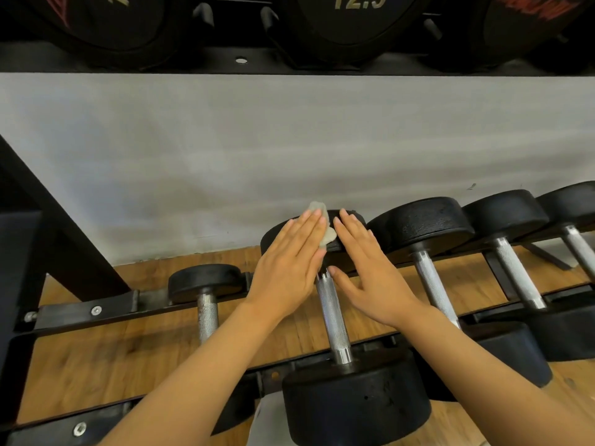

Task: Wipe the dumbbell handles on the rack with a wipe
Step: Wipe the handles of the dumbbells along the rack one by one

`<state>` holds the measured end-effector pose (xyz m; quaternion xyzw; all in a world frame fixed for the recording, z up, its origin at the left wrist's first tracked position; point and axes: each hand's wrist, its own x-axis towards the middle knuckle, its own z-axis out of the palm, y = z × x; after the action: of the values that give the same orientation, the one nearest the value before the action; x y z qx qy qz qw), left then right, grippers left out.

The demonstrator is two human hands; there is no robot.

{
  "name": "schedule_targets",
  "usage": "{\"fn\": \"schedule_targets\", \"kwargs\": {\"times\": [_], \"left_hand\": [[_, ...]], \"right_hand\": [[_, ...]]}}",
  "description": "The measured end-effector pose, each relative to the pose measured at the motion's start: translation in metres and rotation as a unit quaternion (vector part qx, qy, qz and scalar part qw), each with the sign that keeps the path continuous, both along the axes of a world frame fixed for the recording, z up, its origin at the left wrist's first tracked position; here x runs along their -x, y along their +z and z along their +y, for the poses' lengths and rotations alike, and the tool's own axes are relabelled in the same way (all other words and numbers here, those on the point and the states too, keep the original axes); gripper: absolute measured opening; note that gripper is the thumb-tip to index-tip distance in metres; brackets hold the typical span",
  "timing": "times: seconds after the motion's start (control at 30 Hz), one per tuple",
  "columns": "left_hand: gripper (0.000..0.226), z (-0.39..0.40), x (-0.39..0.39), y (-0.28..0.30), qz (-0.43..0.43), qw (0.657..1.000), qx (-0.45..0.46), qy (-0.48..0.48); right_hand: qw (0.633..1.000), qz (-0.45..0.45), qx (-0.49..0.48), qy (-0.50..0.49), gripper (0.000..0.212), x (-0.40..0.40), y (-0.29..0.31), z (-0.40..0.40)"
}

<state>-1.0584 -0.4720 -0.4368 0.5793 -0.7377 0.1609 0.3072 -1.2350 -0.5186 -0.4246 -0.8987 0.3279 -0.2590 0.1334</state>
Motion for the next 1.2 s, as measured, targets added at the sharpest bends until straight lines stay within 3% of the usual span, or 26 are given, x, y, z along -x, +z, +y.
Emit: {"fn": "schedule_targets", "kwargs": {"times": [0.1, 0.23, 0.37, 0.5, 0.67, 0.77, 0.87, 1.03, 1.2], "left_hand": [[0.051, -0.002, 0.005, -0.004, 0.019, 0.999, -0.001, 0.030], [0.062, -0.021, 0.006, 0.013, 0.102, 0.983, -0.074, 0.136], [0.048, 0.007, 0.015, -0.001, 0.194, 0.977, -0.076, 0.037], [0.050, 0.025, 0.004, -0.026, 0.142, 0.989, -0.047, 0.020], [0.053, 0.010, -0.014, -0.009, 0.092, 0.989, -0.090, 0.068], [0.052, -0.005, -0.022, 0.002, 0.119, 0.978, -0.139, 0.098], [0.048, 0.007, -0.008, -0.003, 0.180, 0.974, -0.132, 0.039], [0.051, 0.020, -0.007, -0.025, 0.085, 0.996, -0.003, 0.013], [0.044, 0.015, -0.012, -0.013, -0.038, 0.995, 0.089, -0.007]], "right_hand": [[1.000, 0.003, -0.001, 0.001, 0.075, 0.000, -0.001, -0.001], [1.000, 0.002, -0.002, 0.000, 0.077, 0.000, 0.000, 0.000], [1.000, -0.007, 0.000, -0.013, 0.080, -0.002, -0.003, 0.002], [1.000, -0.001, 0.012, -0.023, 0.085, -0.006, -0.005, 0.003], [1.000, 0.007, 0.005, -0.016, 0.082, -0.002, -0.002, 0.002], [1.000, 0.003, 0.002, -0.016, 0.082, -0.002, -0.003, 0.003], [1.000, -0.008, 0.003, -0.021, 0.083, -0.003, -0.005, 0.005], [1.000, -0.007, 0.003, -0.026, 0.084, -0.004, -0.005, 0.006], [1.000, -0.019, -0.021, -0.004, 0.073, -0.002, 0.004, 0.009]]}}
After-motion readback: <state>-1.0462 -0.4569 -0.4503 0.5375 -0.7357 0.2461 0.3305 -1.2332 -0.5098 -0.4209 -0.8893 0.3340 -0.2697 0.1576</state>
